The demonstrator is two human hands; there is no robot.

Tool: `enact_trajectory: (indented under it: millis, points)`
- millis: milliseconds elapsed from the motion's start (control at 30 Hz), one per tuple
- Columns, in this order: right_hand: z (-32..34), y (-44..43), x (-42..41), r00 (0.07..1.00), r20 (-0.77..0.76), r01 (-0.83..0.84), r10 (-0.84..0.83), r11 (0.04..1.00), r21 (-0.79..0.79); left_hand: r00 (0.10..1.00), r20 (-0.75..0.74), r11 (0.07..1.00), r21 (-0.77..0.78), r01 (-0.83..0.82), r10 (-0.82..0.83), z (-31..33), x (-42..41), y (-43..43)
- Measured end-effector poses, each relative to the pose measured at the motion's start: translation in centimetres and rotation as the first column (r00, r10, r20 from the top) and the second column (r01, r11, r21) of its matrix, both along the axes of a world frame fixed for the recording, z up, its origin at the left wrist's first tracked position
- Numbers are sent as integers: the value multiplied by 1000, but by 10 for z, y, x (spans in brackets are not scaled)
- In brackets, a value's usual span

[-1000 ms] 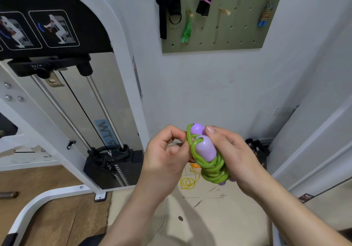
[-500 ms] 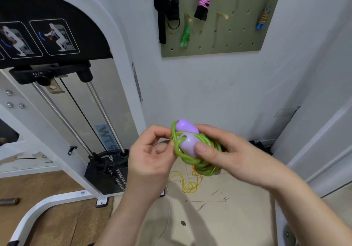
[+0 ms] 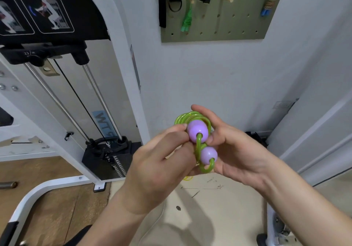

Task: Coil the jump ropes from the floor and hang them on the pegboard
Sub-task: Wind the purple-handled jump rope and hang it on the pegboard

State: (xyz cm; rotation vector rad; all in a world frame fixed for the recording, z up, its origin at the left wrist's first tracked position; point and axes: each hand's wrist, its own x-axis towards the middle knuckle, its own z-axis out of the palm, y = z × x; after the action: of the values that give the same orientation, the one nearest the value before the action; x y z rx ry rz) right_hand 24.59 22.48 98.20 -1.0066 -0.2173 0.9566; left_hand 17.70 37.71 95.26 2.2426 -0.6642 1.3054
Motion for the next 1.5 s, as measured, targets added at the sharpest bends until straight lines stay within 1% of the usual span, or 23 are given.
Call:
enact_trajectory:
  millis: [67, 133, 167, 233, 300, 333, 367, 400, 500, 533, 633, 700, 733, 800, 900, 1000, 1100, 1133, 1233, 1267, 1333, 1433, 1500]
  points:
    - [-1, -1, -3, 1000, 0, 16, -17, 994, 105, 1000, -17, 999, -47, 2, -3, 0, 3, -1]
    - [-6, 0, -3, 999, 22, 27, -31, 990, 141, 998, -53, 996, -89, 14, -18, -1, 4, -2]
    - [-7, 1, -3, 997, 47, 49, -55, 992, 118, 995, -93, 992, -123, 9, -21, -2, 5, -2]
    - [-11, 2, -4, 987, 117, 108, -114, 992, 61, 975, -221, 972, -231, -40, -13, -3, 6, -4]
    - [-11, 4, -4, 972, 175, 157, -159, 987, 27, 931, -361, 938, -338, -81, -49, -6, 4, -8]
    - [-12, 5, -5, 967, 188, 174, -173, 985, 13, 911, -404, 923, -376, -81, -85, -7, 4, -9]
    - [-13, 6, -5, 965, 189, 185, -182, 983, 3, 903, -415, 918, -391, -68, -111, -7, 3, -10]
    - [-13, 6, -6, 965, 186, 190, -186, 982, -5, 909, -402, 924, -377, -56, -109, -8, 3, -10]
    - [-15, 5, -8, 967, 179, 187, -180, 982, -26, 950, -311, 970, -235, -55, -21, -9, 4, -4]
    - [-16, 5, -9, 970, 166, 185, -176, 982, -35, 951, -309, 977, -207, -59, -8, -9, 3, -3]
    - [-21, 1, -1, 988, 104, 126, -118, 989, -74, 939, -344, 981, -183, -62, -5, -11, 2, 1]
    - [-22, -3, 7, 998, 63, 6, 0, 995, -97, 920, -392, 979, -184, -89, 10, -12, 2, 2]
    - [-23, -5, 10, 997, 49, -51, 55, 994, -94, 905, -426, 974, -196, -113, 20, -11, 3, 2]
    - [-26, -6, 14, 996, 22, -84, 85, 995, -57, 863, -505, 960, -230, -157, 20, -9, 7, 4]
    - [-32, -2, 13, 1000, -13, -14, 13, 1000, -27, 821, -570, 950, -265, -164, -17, -9, 13, 7]
    - [-37, 4, 6, 995, -12, 100, -101, 994, -42, 793, -592, 919, -377, -114, -145, -10, 17, 11]
    - [-36, 8, 1, 978, -2, 208, -209, 973, -99, 747, -611, 874, -478, -84, -262, -16, 24, 14]
    - [-35, 10, 1, 971, 2, 240, -241, 963, -122, 744, -614, 874, -478, -87, -262, -18, 27, 15]
    - [-33, 13, 4, 952, 30, 303, -303, 934, -186, 774, -624, 926, -347, -146, -111, -23, 28, 12]
    - [-33, 13, 4, 947, 38, 319, -318, 928, -191, 770, -629, 923, -351, -160, -106, -24, 26, 11]
    - [-33, 11, 5, 943, 34, 331, -331, 928, -172, 737, -635, 871, -473, -136, -230, -23, 22, 11]
    - [-32, 11, 1, 956, -20, 291, -293, 954, -75, 693, -580, 689, -706, -165, -428, -25, 18, 12]
    - [-30, 13, -1, 962, -44, 271, -271, 963, -7, 638, -556, 598, -780, -181, -533, -25, 18, 14]
